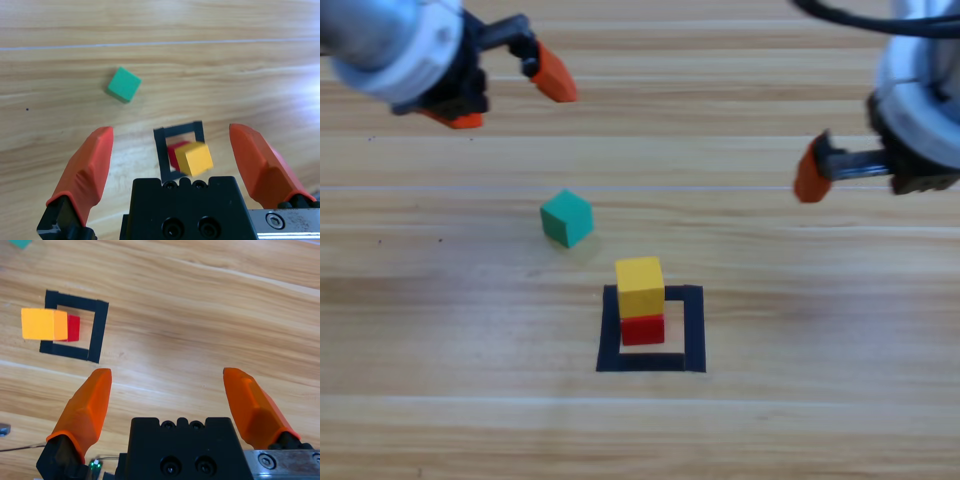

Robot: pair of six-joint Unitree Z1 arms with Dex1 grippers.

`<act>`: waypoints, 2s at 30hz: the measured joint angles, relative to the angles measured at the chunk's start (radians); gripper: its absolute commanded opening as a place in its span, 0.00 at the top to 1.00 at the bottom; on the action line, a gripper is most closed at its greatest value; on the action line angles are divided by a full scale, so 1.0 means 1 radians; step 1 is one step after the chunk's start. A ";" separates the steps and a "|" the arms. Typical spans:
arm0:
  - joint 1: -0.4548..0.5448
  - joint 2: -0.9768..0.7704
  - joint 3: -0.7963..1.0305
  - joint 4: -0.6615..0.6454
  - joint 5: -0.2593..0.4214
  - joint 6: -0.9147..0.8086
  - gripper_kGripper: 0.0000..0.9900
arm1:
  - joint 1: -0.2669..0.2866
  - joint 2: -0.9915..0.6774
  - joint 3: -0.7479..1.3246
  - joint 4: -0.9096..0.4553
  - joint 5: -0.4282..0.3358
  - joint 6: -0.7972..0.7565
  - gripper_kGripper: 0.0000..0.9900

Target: Stack the blocks in the rectangular block: red at the bottom, yellow in the middle, green on top

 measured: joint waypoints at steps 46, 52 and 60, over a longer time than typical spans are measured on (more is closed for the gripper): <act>-0.006 0.757 -0.922 0.769 0.127 -0.766 0.03 | -0.035 -0.054 0.233 -0.190 0.084 -0.081 0.00; -0.007 0.778 -0.922 0.769 0.123 -0.799 0.03 | -0.035 -0.053 0.233 -0.191 0.087 -0.081 0.01; -0.007 0.807 -0.922 0.769 0.098 -0.822 0.03 | -0.035 -0.054 0.307 -0.317 0.162 -0.126 0.01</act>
